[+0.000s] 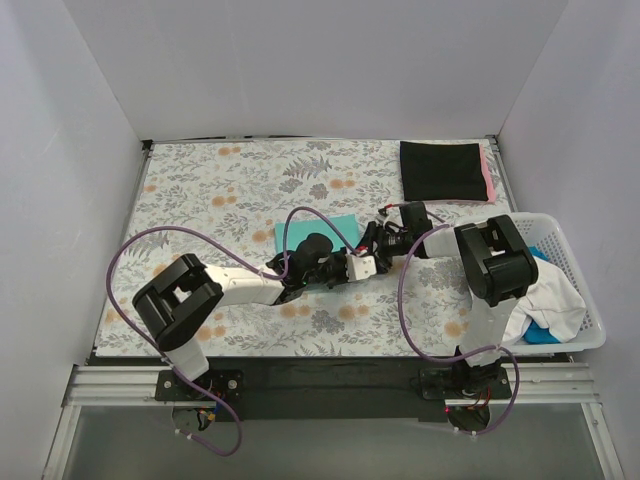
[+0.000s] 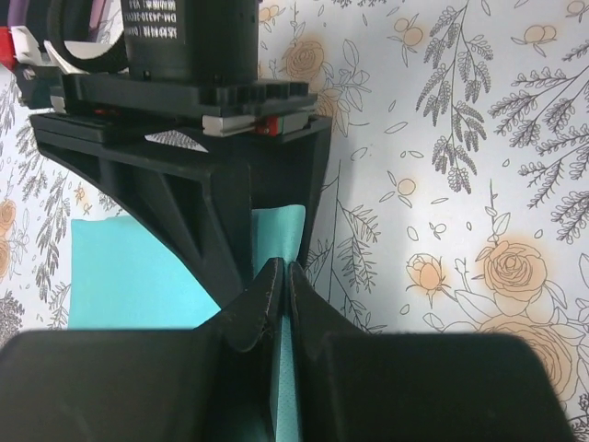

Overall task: Fold and stack the t-shirts
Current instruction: Neatly place the folded tshirt to the corner

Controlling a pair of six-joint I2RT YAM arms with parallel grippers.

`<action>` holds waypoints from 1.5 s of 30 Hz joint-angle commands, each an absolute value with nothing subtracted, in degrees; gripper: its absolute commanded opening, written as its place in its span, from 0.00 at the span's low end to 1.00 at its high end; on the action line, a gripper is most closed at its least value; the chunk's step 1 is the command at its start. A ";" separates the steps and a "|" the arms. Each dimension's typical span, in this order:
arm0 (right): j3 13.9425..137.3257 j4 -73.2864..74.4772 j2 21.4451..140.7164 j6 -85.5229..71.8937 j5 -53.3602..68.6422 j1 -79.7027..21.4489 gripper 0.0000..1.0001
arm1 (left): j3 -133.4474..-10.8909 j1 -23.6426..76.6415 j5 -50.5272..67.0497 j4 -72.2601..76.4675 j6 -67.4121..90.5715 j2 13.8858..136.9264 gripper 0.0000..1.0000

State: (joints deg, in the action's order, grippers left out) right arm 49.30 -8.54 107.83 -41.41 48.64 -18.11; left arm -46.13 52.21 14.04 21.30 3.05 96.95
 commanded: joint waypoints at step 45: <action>111.00 16.52 123.22 8.52 1.76 -15.38 0.01 | -41.22 44.74 8.09 -5.10 21.80 68.91 0.84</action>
